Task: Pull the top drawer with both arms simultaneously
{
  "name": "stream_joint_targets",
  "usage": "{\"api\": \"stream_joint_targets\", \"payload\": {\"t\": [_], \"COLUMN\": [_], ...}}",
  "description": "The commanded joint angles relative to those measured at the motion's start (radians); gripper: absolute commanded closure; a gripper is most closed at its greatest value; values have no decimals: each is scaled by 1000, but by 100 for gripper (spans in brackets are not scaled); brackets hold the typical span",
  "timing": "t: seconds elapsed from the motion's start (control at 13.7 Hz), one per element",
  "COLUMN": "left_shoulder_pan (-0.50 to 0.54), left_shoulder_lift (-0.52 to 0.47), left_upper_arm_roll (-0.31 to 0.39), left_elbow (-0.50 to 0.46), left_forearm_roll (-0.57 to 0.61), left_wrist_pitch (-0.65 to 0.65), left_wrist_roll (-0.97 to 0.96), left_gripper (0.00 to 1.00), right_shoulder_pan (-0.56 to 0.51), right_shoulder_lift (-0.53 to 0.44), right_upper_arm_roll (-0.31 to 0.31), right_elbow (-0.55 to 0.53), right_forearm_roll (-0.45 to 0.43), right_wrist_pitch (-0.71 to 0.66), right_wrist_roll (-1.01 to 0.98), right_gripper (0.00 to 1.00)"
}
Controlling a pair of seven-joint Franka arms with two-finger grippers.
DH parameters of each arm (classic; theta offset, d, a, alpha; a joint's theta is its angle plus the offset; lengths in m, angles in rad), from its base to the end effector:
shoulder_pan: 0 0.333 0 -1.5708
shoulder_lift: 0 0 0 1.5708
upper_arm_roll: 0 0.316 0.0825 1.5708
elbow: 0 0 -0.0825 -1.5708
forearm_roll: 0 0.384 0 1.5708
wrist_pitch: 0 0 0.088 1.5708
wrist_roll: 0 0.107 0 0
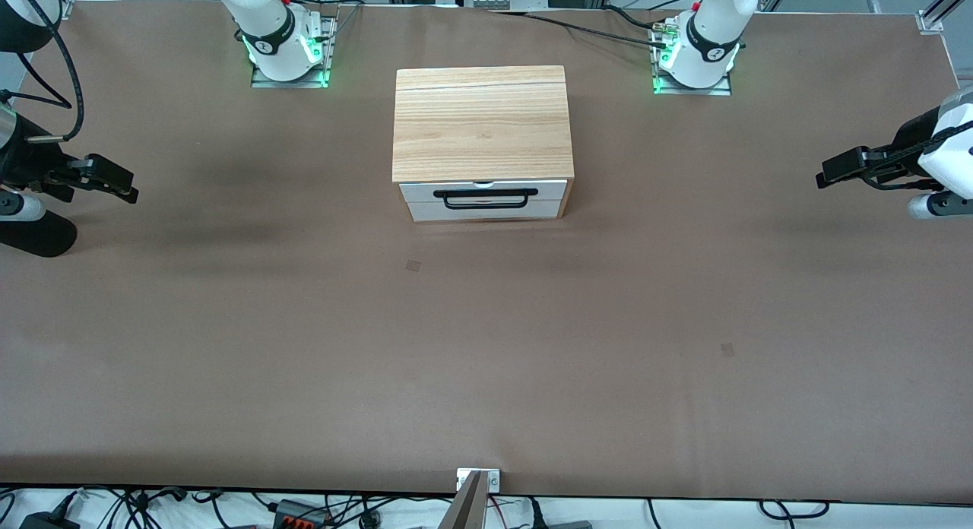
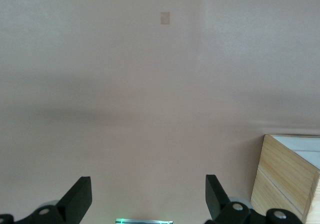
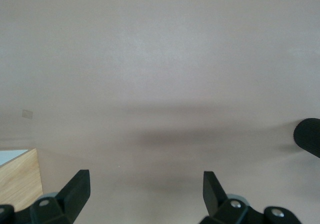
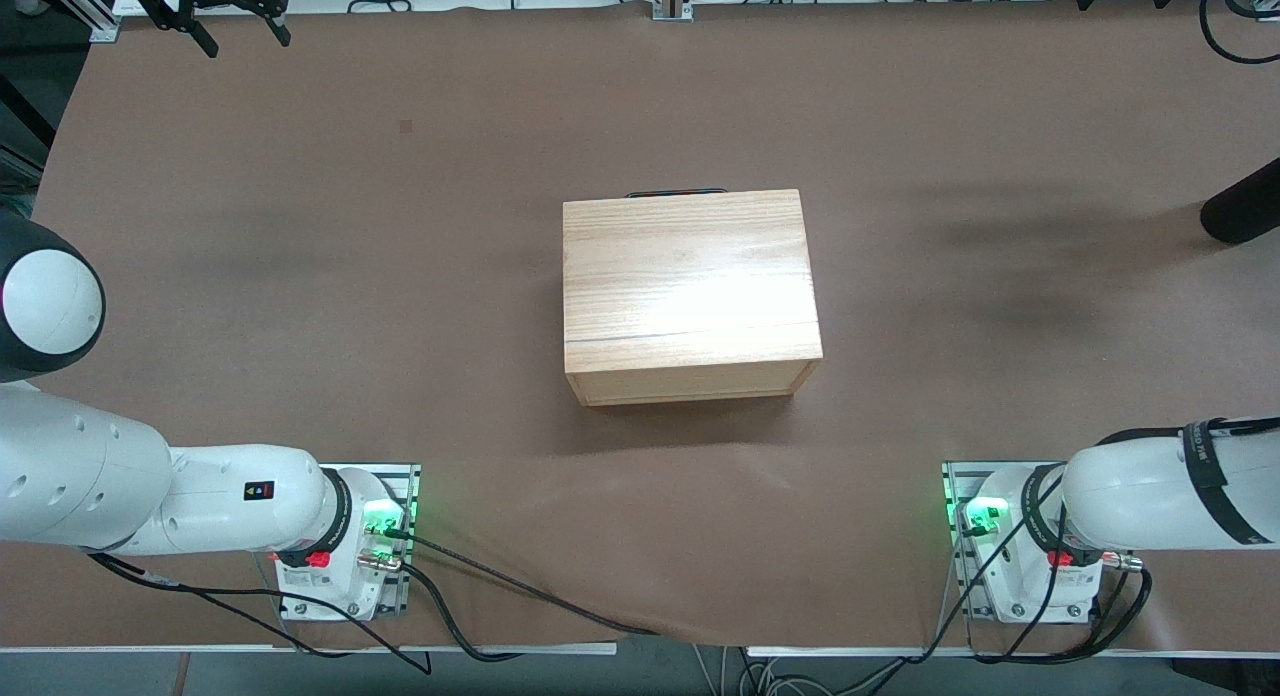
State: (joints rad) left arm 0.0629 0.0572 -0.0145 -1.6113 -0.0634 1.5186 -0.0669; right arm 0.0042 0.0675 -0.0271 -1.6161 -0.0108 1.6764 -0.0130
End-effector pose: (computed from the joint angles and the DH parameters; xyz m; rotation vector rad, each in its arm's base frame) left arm 0.5614 0.0203 0.5697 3.0648 0.1790 -0.2314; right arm 0.5815 -0.0139 0.5739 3.1291 -0.0136 -0.0116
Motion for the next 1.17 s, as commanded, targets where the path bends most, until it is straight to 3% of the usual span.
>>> {"api": "stream_joint_targets", "payload": {"t": [0.0,0.73,0.88,1.09], "left_shoulder_pan": [8,-11,-6,-17], "left_shoulder_lift": [12,13,33,53], "left_upper_arm_roll": [1,-12,-10,-13], "left_elbow": [27,30,28,30], "left_forearm_roll": [-19,-48,-192,-258], "left_wrist_pitch": [-14,-38,-81,-71], "left_wrist_roll": [27,24,25,25], "left_gripper": [0,0,0,0], "right_shoulder_pan": [-3,-9,-9,-9], "right_shoulder_lift": [-25,-21,-14,14], "right_upper_arm_roll": [6,1,1,3], "right_elbow": [-22,-19,-19,-18], "right_forearm_roll": [-12,-5,-6,2], "right_wrist_pitch": [2,12,2,11], "right_wrist_roll": [-12,-10,-10,-1], "right_gripper": [0,0,0,0]}}
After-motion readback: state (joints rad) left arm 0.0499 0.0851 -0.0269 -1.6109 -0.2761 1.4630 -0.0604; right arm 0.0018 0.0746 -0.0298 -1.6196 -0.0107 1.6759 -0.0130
